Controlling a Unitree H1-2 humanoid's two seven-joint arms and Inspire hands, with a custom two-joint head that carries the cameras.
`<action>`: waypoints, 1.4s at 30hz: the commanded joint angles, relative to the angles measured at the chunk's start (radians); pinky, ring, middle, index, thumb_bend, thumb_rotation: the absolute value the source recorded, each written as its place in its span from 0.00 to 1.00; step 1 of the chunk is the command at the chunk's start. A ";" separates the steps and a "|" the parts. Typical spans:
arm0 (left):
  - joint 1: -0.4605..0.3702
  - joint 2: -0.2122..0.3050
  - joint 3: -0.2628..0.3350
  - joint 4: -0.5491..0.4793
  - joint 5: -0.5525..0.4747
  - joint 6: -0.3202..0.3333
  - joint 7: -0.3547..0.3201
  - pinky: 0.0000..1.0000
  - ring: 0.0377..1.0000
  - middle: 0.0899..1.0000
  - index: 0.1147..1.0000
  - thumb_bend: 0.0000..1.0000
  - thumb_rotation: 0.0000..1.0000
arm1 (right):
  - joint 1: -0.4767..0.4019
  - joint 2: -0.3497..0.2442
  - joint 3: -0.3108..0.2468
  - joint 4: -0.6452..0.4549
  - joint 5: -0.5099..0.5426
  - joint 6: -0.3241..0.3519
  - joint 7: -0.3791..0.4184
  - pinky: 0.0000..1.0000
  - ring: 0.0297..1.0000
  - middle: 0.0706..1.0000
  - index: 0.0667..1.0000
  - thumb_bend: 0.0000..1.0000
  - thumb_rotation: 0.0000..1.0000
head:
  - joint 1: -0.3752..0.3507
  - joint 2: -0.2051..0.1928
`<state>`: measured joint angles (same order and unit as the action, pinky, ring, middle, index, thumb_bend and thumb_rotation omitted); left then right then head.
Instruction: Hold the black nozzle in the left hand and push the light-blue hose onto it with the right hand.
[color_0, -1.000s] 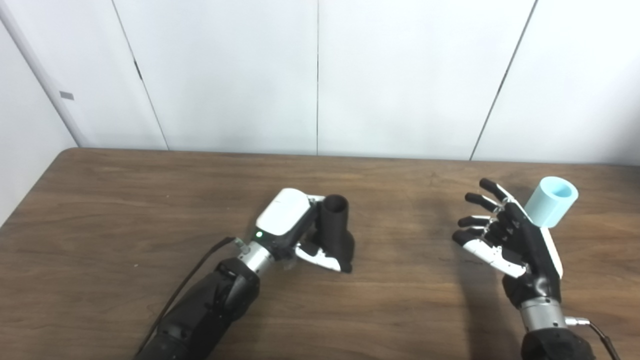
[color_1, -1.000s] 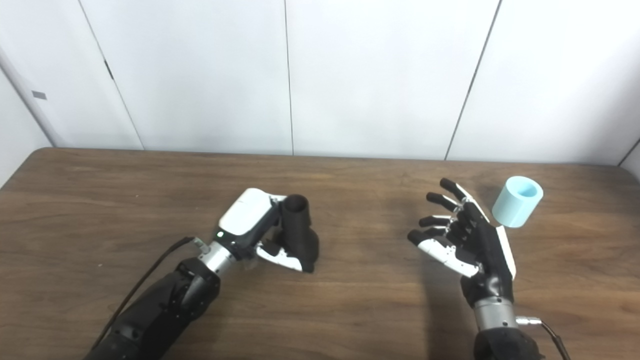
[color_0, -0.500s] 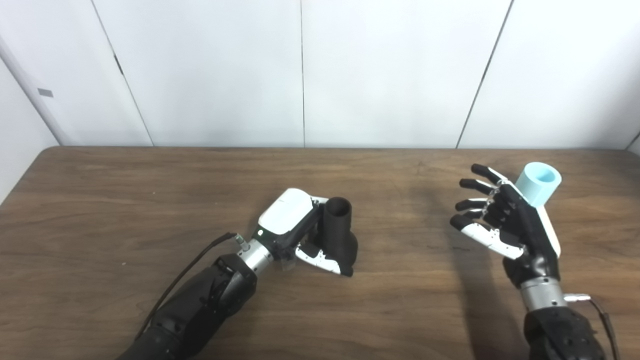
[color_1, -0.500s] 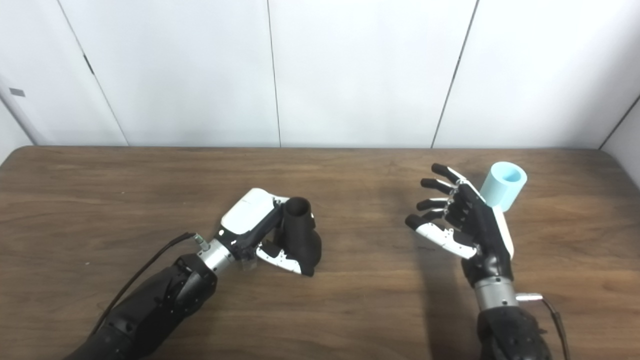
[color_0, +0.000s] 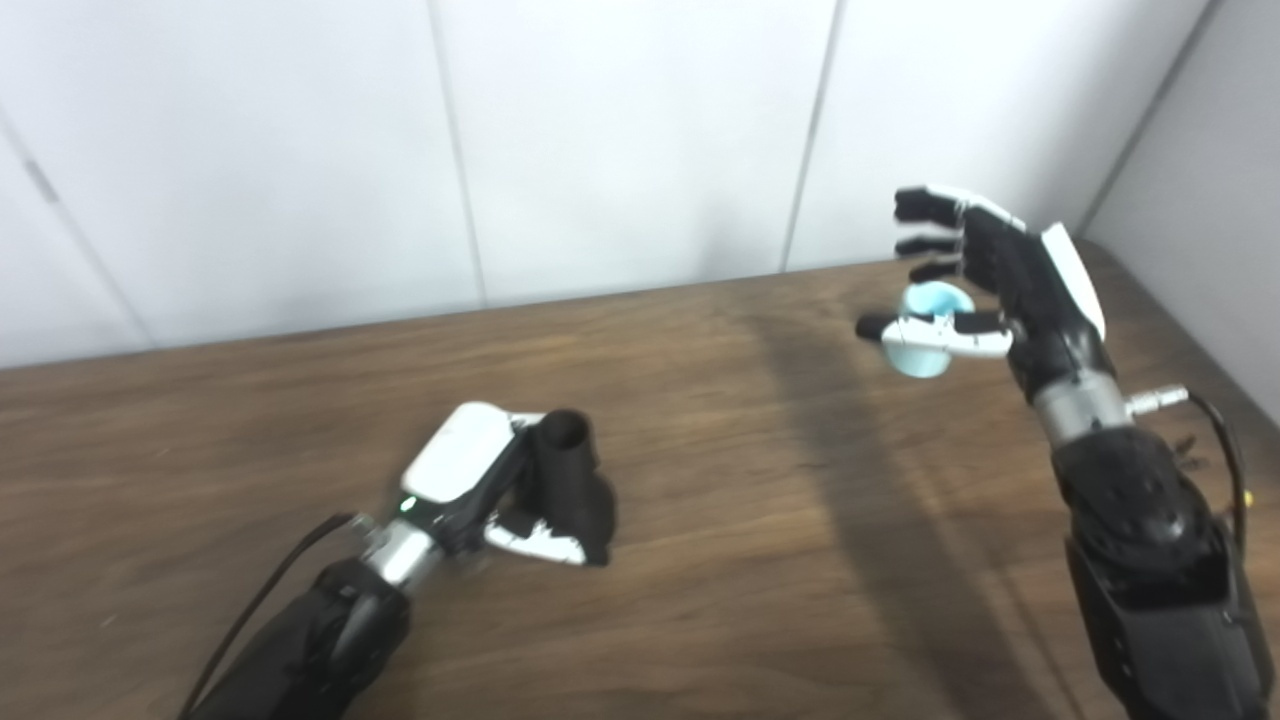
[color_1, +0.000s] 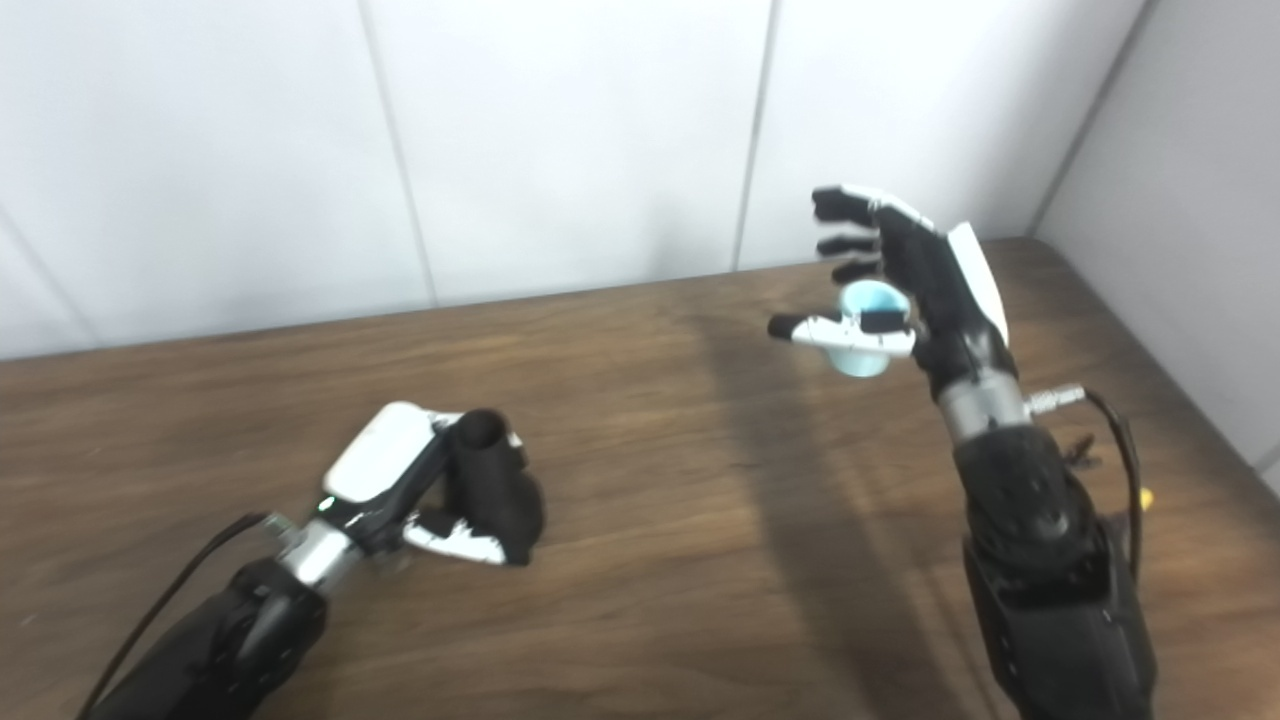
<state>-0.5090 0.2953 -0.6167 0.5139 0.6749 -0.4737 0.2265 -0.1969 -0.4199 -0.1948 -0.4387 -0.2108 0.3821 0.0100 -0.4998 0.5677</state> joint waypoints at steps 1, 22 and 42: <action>0.150 0.027 -0.075 0.084 0.029 0.005 -0.071 0.32 0.33 0.39 0.48 0.50 0.00 | -0.046 -0.086 -0.024 0.033 -0.071 -0.055 -0.019 0.64 0.76 0.82 0.77 0.81 0.22 | -0.025 -0.011; 0.134 0.081 -0.146 0.069 -0.018 0.004 -0.035 0.33 0.33 0.41 0.47 0.50 0.00 | -0.137 -0.213 0.000 0.460 -0.001 -0.102 0.087 0.79 0.89 0.95 0.92 0.86 0.20 | -0.072 -0.034; 0.151 0.082 -0.157 0.071 -0.023 0.004 -0.038 0.34 0.34 0.41 0.46 0.50 0.00 | -0.180 -0.144 0.071 0.670 0.076 -0.183 0.118 0.77 0.90 0.96 0.96 0.85 0.18 | -0.048 -0.031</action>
<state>-0.5161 0.3471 -0.7004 0.4913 0.6190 -0.4810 0.2576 -0.3239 -0.5601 -0.1166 0.2378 -0.1435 0.2534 0.1431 -0.5461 0.5354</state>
